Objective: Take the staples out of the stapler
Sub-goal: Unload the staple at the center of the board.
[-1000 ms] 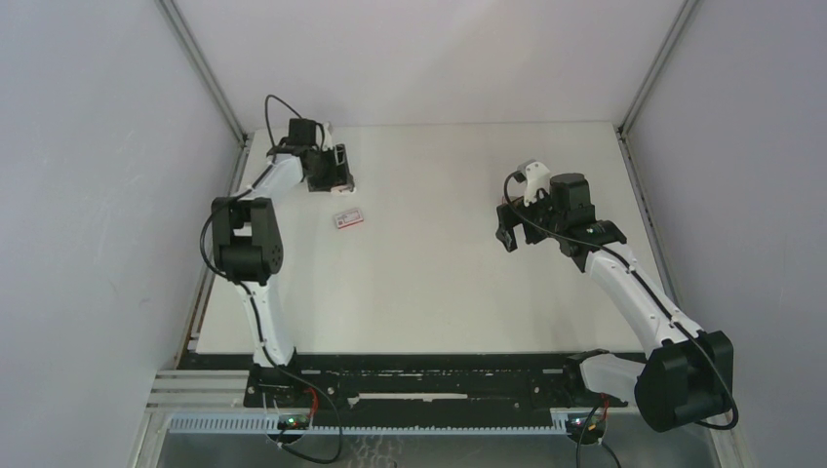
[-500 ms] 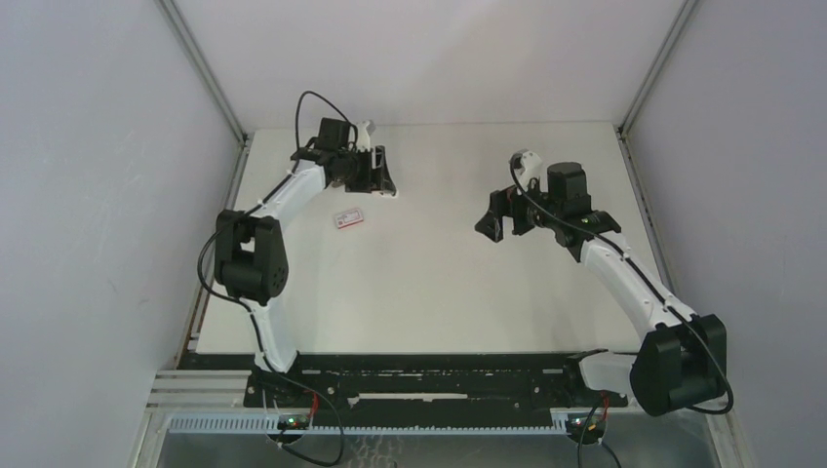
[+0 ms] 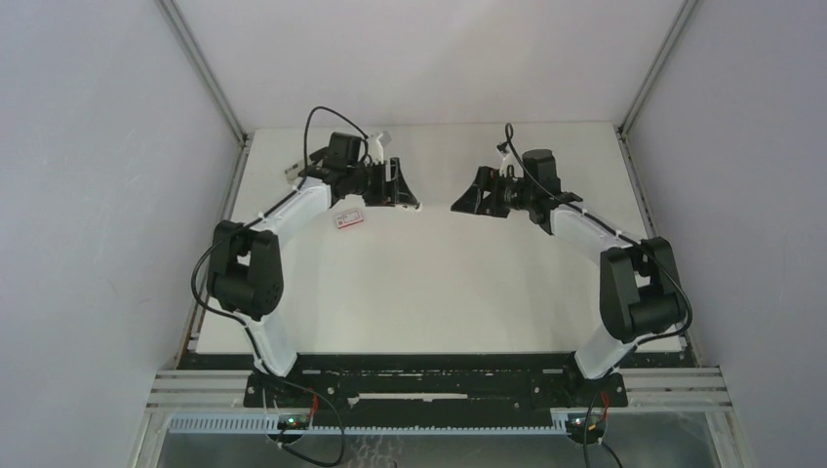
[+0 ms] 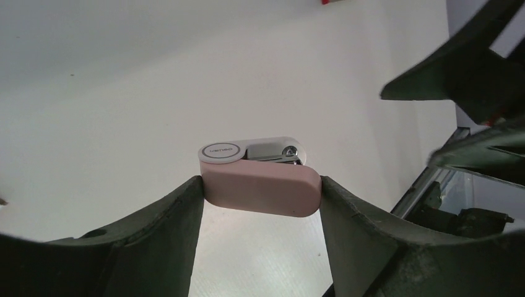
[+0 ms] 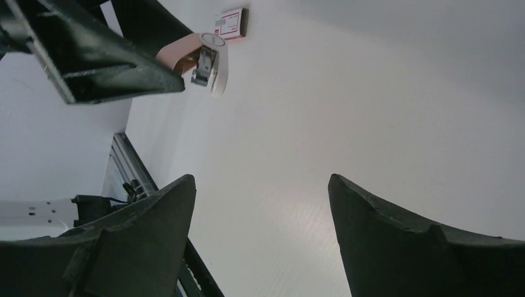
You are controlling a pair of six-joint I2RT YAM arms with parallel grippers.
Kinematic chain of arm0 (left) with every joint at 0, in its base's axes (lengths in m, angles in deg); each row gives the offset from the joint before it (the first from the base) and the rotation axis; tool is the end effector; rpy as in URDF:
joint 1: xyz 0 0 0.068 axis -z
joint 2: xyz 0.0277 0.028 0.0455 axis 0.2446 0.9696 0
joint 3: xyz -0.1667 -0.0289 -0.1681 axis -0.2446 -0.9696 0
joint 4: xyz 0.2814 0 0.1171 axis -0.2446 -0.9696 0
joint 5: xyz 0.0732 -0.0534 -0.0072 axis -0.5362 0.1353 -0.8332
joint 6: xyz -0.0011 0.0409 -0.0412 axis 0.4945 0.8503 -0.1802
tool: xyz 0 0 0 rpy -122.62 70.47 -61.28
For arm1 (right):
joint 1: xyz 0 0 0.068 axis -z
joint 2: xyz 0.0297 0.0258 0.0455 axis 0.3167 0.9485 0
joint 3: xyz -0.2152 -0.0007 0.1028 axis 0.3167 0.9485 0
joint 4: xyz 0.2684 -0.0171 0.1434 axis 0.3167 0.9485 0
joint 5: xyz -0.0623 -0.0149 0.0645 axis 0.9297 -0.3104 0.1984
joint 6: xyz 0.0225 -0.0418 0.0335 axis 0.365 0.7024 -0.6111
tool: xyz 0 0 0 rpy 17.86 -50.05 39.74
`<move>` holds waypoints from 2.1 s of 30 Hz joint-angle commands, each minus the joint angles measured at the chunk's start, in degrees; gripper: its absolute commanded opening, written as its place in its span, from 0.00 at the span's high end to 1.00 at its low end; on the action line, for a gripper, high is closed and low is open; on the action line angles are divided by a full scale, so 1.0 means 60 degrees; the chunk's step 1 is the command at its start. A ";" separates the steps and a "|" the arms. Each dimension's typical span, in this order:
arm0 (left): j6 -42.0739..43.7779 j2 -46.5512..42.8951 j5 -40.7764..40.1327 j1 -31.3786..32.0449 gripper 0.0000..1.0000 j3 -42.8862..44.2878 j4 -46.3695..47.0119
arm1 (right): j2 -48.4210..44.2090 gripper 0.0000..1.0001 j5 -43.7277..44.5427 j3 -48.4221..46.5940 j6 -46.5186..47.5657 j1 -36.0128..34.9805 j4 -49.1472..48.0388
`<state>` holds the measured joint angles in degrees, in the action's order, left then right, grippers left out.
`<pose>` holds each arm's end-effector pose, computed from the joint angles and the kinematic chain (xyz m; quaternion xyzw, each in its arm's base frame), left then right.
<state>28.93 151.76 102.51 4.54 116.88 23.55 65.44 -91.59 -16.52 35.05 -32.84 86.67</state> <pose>0.4146 -0.1632 0.1975 0.0956 0.8898 -0.3586 0.2656 0.3762 0.1241 0.1805 -0.0758 0.8418 0.4366 0.3081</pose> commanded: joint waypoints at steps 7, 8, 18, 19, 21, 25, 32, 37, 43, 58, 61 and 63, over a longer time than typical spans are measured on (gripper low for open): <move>-0.0651 -0.0792 0.0616 0.0592 0.29 -0.0565 0.1170 | 0.1338 0.37 -0.0779 -0.0816 -0.2078 -0.0382 -0.1559; -0.0677 -0.0793 0.0601 0.0636 0.29 -0.0594 0.1195 | 0.1441 0.39 -0.0832 -0.0824 -0.2172 -0.0418 -0.1664; -0.0723 -0.0778 0.0605 0.0862 0.29 -0.0616 0.1253 | 0.2109 0.51 -0.1460 -0.0850 -0.3037 -0.0665 -0.2367; -0.0733 -0.0768 0.0608 0.0878 0.29 -0.0611 0.1254 | 0.2152 0.51 -0.1476 -0.0847 -0.3052 -0.0677 -0.2376; -0.0729 -0.0757 0.0618 0.0910 0.29 -0.0606 0.1254 | 0.2255 0.52 -0.1525 -0.0846 -0.3120 -0.0681 -0.2445; -0.0726 -0.0755 0.0649 0.0945 0.29 -0.0623 0.1254 | 0.2392 0.57 -0.1647 -0.0846 -0.3273 -0.0695 -0.2582; -0.0726 -0.0683 0.0652 0.0984 0.28 -0.0635 0.1253 | 0.2529 0.59 -0.1830 -0.0846 -0.3499 -0.0710 -0.2818; -0.0730 -0.0682 0.0697 0.1013 0.28 -0.0648 0.1254 | 0.2631 0.71 -0.1895 -0.0846 -0.3528 -0.0725 -0.2836; -0.0794 -0.0657 0.0794 0.1029 0.28 -0.0651 0.1304 | 0.2707 0.88 -0.2003 -0.0846 -0.3572 -0.0725 -0.2915; -0.0245 -0.0484 -0.0013 0.1015 0.00 -0.0357 0.0656 | 0.2704 1.00 -0.2119 -0.0846 -0.3643 -0.0456 -0.2796; 0.0178 -0.0324 -0.0532 0.1014 0.00 -0.0118 0.0233 | 0.2644 1.00 -0.2039 -0.0847 -0.3558 -0.0411 -0.2606; 0.0427 -0.0264 -0.0893 0.1014 0.00 0.0023 0.0023 | 0.2597 1.00 -0.1846 -0.0846 -0.3416 -0.0403 -0.2354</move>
<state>27.23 150.67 101.85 10.37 113.96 26.33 82.23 -103.15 -19.40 13.44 -35.68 72.07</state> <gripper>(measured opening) 0.995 0.027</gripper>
